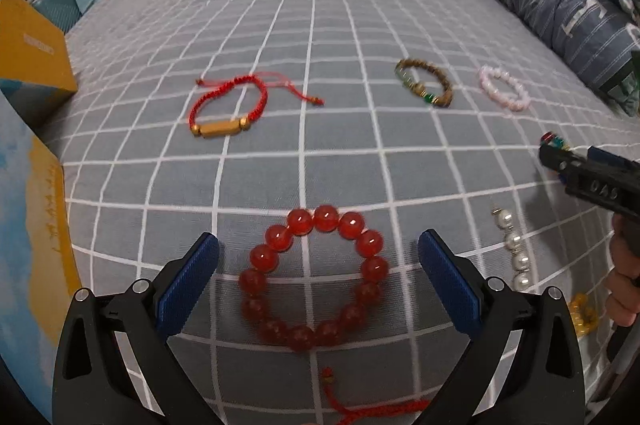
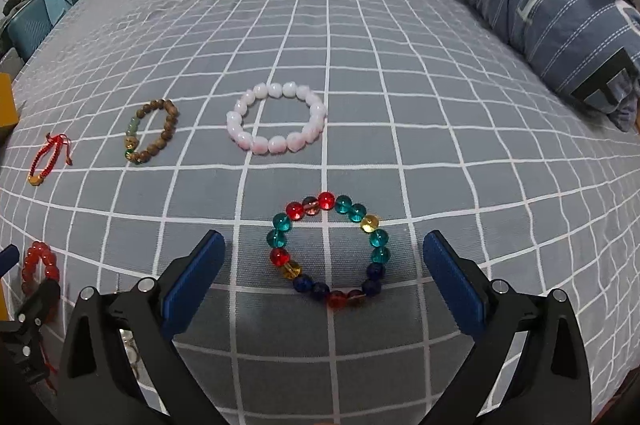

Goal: Organize jewelry
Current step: 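Grasp the red bead bracelet with left tool while right tool grasps multicolour bracelet, then carry both held bracelets up and over to the white box, then open both tools to drop the bracelets into the white box, then move both tools back over the remaining bracelets on the bed, then grasp the red cord bracelet with left tool while right tool grasps pearl string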

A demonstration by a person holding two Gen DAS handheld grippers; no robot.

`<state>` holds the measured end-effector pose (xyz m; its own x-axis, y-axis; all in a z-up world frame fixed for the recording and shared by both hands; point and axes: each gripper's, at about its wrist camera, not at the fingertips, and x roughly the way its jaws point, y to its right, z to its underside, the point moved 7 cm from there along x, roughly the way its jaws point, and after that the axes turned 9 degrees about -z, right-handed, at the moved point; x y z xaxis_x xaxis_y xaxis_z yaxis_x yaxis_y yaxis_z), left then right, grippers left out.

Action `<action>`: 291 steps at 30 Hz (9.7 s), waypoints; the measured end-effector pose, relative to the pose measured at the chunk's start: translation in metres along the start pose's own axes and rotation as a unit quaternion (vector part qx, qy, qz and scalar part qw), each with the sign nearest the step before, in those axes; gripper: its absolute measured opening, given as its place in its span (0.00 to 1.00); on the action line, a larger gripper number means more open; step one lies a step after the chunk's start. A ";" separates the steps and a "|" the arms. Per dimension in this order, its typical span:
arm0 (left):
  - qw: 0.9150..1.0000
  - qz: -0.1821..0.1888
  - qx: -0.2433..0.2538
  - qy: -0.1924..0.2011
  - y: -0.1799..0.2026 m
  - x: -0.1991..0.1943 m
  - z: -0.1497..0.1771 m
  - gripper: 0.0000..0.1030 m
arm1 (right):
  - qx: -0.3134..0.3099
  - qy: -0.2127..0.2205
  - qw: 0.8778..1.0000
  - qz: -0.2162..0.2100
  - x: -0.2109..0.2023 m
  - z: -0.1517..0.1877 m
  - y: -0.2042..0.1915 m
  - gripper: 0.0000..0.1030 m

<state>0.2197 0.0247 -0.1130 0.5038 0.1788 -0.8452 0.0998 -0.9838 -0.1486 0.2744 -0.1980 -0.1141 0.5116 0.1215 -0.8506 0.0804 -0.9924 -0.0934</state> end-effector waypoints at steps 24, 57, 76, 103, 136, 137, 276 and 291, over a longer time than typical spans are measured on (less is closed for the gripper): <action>1.000 0.001 0.000 0.014 -0.004 -0.011 0.002 0.13 | 0.028 -0.021 0.999 -0.022 0.001 0.004 0.005 0.18; 0.996 0.000 -0.007 0.087 -0.013 -0.065 -0.002 0.13 | 0.016 0.069 0.997 -0.024 -0.058 0.008 -0.005 0.18; 0.992 -0.009 -0.020 0.126 -0.034 -0.132 0.004 0.13 | -0.011 0.101 0.994 -0.034 -0.122 0.015 -0.042 0.18; 0.979 -0.068 -0.119 0.148 -0.178 -0.208 0.035 0.13 | -0.130 0.128 0.977 -0.112 -0.189 0.014 -0.230 0.18; 0.950 -0.172 -0.258 0.046 -0.380 -0.167 0.134 0.13 | -0.272 0.031 0.935 -0.225 -0.131 0.084 -0.495 0.18; 0.950 -0.170 -0.260 0.042 -0.380 -0.165 0.134 0.13 | -0.273 0.024 0.935 -0.223 -0.128 0.086 -0.496 0.18; 0.999 0.032 0.003 -0.038 -0.014 -0.071 0.084 0.03 | -0.030 -0.074 0.994 -0.076 -0.034 0.055 -0.100 0.10; 1.000 0.024 -0.009 0.013 -0.029 -0.104 0.064 0.03 | -0.030 -0.031 0.996 -0.075 -0.062 0.046 -0.100 0.10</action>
<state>0.1092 0.0338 -0.0536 0.5305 0.1320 -0.8373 0.0911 -0.9910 -0.0985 0.1954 -0.1073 -0.0753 0.4365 0.2644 -0.8600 0.2038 -0.9600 -0.1918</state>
